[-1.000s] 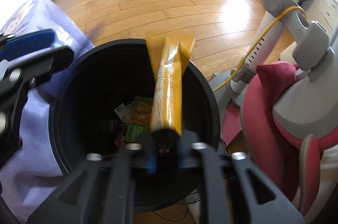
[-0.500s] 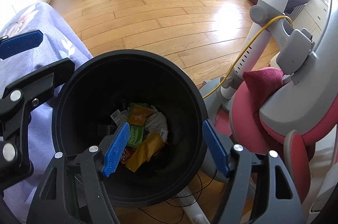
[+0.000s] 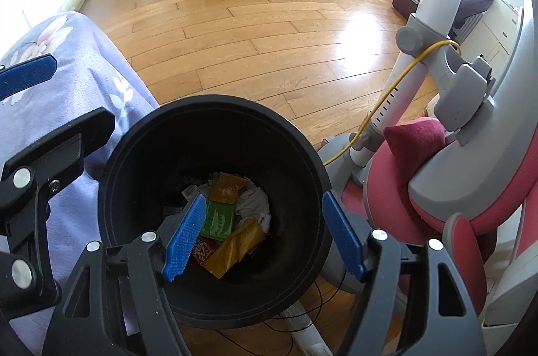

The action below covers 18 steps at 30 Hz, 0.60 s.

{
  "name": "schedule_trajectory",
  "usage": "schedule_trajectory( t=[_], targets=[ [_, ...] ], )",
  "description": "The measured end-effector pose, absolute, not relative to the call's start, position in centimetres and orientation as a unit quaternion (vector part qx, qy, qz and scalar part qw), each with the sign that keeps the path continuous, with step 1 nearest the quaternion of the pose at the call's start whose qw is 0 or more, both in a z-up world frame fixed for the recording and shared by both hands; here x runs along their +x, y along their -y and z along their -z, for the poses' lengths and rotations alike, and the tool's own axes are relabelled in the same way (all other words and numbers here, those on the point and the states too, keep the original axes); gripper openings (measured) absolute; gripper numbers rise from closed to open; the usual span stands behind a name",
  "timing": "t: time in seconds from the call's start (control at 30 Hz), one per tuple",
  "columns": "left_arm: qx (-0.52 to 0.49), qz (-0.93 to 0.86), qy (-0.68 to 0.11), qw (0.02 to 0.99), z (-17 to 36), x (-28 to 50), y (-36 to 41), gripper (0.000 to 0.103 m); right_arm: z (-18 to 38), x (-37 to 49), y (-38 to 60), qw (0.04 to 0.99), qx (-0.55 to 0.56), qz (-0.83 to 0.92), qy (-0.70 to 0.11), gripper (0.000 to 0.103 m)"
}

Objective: Collect trash
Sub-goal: 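Move both open grippers back over the table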

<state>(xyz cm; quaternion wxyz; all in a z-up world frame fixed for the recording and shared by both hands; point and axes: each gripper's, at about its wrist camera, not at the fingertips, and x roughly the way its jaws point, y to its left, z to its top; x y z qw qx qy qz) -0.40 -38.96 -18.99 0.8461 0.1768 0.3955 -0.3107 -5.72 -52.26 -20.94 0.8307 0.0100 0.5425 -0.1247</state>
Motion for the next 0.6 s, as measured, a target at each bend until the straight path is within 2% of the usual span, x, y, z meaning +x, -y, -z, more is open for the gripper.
schedule_trajectory(
  t=[0.03,0.3,0.6],
  targets=[
    [0.177,0.308,-0.394,0.848,18.8,-0.4,38.7,0.089,20.8,-5.7,52.1,0.831,0.007,0.126,-0.541,0.078],
    [0.165,0.292,-0.388,0.859,17.6,-0.3,36.5,0.097,19.4,-5.1,50.3,0.839,-0.008,0.128,-0.528,0.088],
    [0.146,0.269,-0.391,0.868,16.3,0.7,32.9,0.098,17.9,-3.8,47.2,0.849,-0.025,0.121,-0.513,0.095]
  ],
)
